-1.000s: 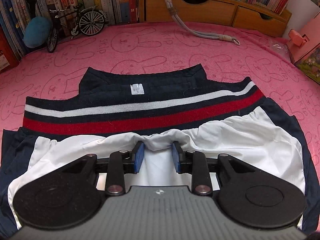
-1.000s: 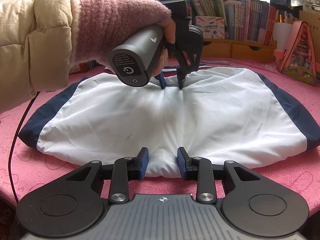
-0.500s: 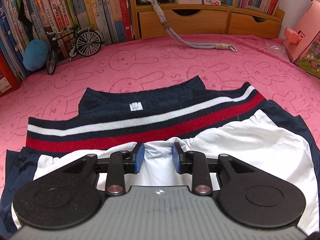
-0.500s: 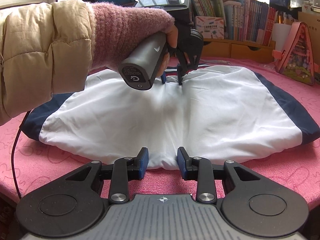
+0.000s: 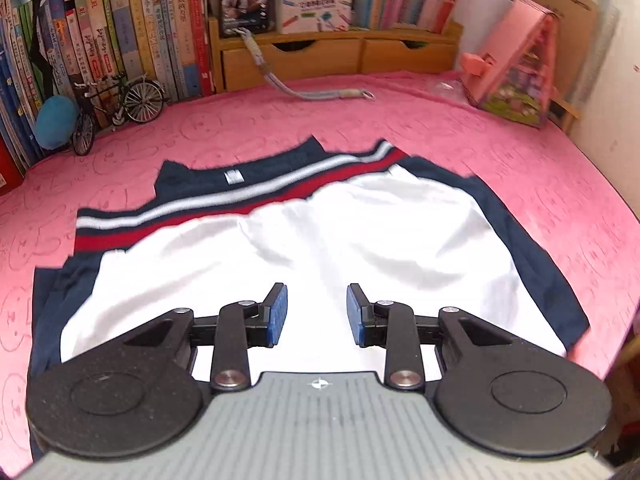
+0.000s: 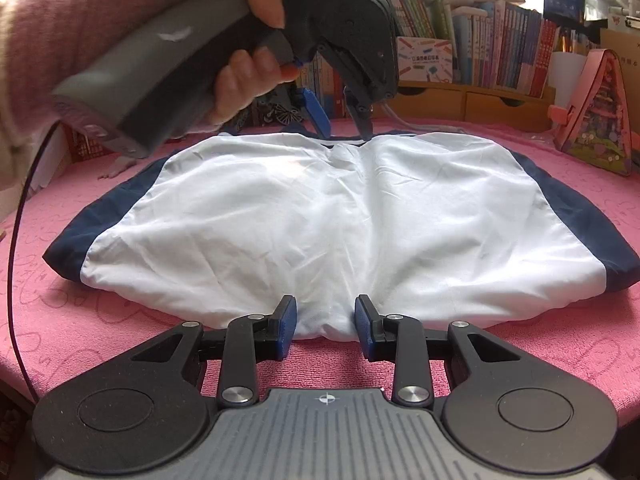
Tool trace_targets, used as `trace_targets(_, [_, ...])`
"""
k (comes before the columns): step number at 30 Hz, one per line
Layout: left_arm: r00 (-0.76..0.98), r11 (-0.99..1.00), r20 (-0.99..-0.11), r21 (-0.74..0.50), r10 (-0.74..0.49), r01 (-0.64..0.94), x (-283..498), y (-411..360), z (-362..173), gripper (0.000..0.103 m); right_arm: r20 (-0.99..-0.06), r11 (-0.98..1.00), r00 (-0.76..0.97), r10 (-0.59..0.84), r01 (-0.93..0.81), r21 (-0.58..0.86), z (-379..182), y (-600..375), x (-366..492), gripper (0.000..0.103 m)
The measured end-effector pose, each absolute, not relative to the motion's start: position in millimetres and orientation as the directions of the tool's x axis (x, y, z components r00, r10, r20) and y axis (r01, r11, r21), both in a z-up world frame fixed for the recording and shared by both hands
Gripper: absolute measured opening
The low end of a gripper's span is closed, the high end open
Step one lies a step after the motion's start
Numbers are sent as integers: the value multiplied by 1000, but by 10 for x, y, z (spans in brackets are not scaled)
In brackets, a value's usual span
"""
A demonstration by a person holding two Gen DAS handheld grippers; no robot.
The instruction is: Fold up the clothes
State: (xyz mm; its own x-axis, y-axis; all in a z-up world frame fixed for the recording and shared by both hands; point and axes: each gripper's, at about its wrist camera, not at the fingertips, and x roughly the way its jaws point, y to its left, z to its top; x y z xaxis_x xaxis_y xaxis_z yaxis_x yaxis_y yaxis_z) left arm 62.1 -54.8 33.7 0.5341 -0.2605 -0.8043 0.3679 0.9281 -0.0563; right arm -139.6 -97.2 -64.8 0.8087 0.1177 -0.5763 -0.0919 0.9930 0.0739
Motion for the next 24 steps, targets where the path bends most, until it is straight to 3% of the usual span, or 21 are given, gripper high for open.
trace_targets(9, [372,925,-898,-88,-234,370,225,-579,-70,31,-573,993,811,117,-93,71,-658,-981,-1376,33])
trace_targets(24, [520,965,-848,45,-100,259,995,-776,-158,34,-571,994,813,112,-92,64,-646,-959,-1372,33])
